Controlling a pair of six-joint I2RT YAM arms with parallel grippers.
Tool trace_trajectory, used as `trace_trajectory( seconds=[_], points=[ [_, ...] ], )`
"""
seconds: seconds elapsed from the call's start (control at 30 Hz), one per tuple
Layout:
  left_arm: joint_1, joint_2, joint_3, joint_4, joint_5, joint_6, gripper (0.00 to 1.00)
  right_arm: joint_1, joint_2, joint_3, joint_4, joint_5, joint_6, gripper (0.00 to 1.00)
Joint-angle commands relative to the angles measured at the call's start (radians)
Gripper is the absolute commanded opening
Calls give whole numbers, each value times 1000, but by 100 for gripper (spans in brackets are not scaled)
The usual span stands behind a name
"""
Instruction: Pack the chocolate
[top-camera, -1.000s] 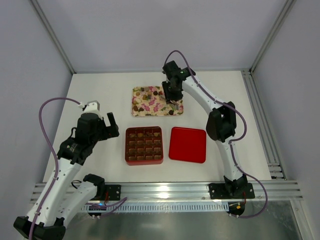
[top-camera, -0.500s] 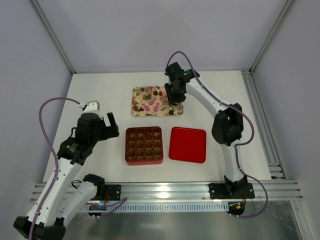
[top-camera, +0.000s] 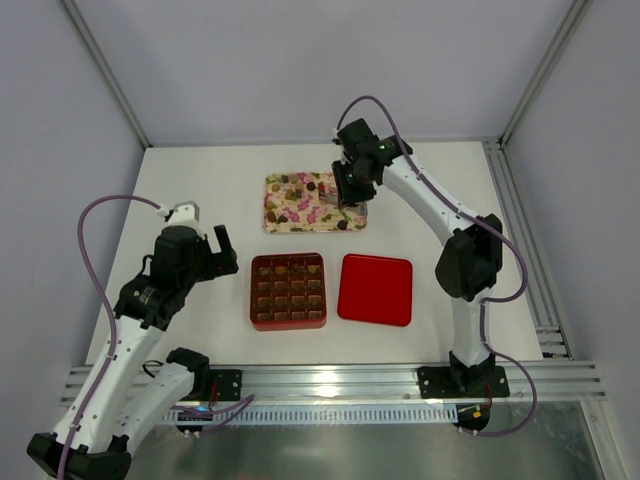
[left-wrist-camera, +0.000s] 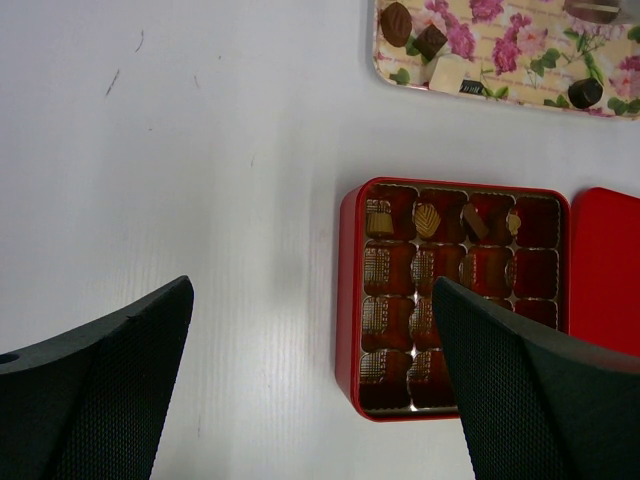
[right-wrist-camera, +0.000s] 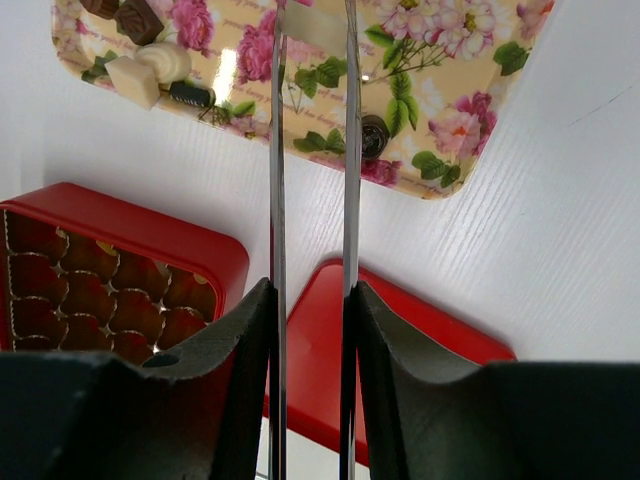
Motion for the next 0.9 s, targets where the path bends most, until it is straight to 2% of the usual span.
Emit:
trace_trajectory(
  seconds=[0.0,0.3,0.57,0.87],
  points=[
    [3,-13,8,27,-10,-4,100,11,-105,-10,27,-42,-3,38],
    [3,-13,8,27,-15,-4,100,85,-232,-76,12,-67,3,38],
    [3,-14,8,25,-21,-6,100,229,-359,-198,21,-53,36,38],
    [3,-16,8,25,-25,-7,100,372,-392,-280,72,-59,111,38]
  ],
)
